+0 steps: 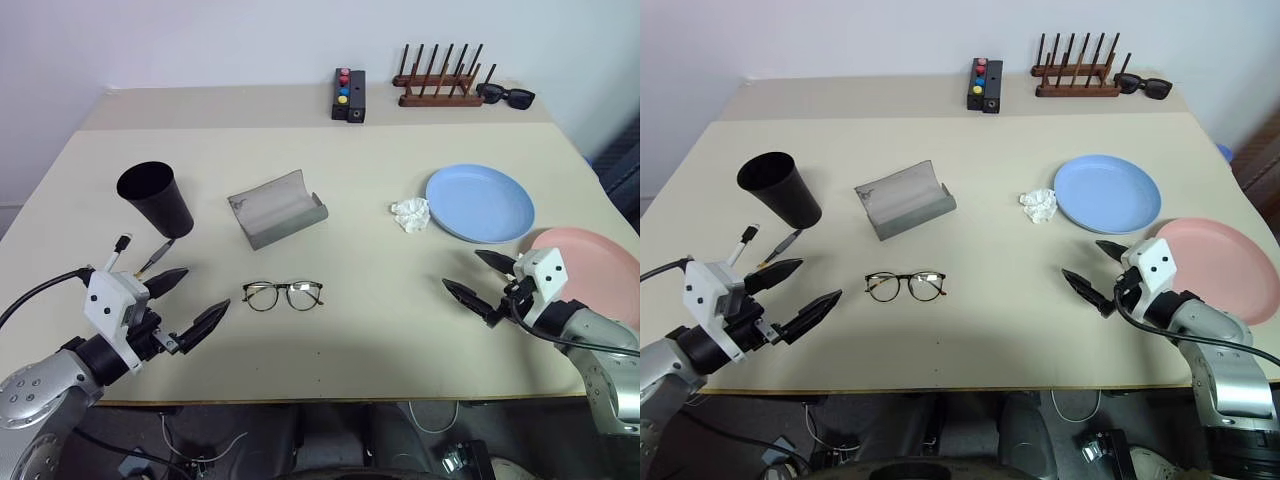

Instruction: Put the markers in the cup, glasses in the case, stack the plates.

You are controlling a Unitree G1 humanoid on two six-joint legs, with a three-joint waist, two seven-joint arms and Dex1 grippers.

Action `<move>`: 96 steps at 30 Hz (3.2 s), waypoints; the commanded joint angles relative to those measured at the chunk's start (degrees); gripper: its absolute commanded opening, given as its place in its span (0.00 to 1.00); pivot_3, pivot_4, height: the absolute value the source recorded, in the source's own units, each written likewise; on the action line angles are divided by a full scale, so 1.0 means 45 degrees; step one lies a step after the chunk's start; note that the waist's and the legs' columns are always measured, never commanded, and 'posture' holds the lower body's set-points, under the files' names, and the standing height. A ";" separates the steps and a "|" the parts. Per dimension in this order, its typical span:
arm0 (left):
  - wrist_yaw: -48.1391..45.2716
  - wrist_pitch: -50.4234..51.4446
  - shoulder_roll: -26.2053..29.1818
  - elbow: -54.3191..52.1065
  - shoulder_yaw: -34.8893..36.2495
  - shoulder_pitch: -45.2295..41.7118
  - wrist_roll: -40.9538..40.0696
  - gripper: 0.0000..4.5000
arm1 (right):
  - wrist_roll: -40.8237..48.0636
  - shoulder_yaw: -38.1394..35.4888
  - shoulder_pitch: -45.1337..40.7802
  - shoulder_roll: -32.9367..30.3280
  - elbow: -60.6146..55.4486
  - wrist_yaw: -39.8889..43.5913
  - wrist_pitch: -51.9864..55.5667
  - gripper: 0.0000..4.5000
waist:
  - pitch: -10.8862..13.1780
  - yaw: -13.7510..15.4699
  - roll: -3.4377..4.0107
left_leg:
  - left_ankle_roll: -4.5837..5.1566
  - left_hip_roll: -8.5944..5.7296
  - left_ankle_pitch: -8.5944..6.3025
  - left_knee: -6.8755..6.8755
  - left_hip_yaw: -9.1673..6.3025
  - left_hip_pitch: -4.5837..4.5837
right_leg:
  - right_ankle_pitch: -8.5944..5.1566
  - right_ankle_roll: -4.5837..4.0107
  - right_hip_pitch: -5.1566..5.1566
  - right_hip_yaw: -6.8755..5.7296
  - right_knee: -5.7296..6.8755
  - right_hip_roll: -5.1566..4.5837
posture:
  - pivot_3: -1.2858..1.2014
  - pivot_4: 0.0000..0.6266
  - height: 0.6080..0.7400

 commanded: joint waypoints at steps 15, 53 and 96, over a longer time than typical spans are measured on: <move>-0.0173 -0.0722 -0.0525 0.0101 -0.0337 0.0299 0.0590 1.00 | 0.0675 -0.0532 -0.0136 -0.0381 -0.0505 0.0841 0.0116 0.98 | 0.0001 0.0006 -0.0001 | 0.0001 -0.0001 0.0000 0.0001 0.0000 -0.0001 | -0.0001 -0.0002 0.0003 -0.0001 -0.0003 -0.0002 | 0.52 0.24 1.00; 0.2803 0.0524 -0.1426 0.0438 0.1665 -0.0372 -0.0951 1.00 | 0.1454 0.1826 -0.3300 -0.0498 -0.0107 0.3709 0.0403 0.98 | 0.0003 -0.0013 -0.0003 | -0.0001 0.0000 0.0001 0.0003 -0.0002 -0.0001 | 0.0002 0.0004 -0.0006 -0.0003 0.0007 0.0002 | 0.52 0.24 1.00; 0.2572 0.7531 0.4136 0.6786 -0.0391 -0.6375 0.0588 1.00 | 0.1967 0.3402 -0.7133 0.1667 0.1901 0.5496 0.0503 0.98 | 0.0014 -0.0117 -0.0016 | -0.0155 -0.0001 0.0090 -0.0124 -0.0007 -0.0013 | 0.0011 -0.0008 -0.0117 0.0003 0.0035 0.0005 | 0.52 0.24 1.00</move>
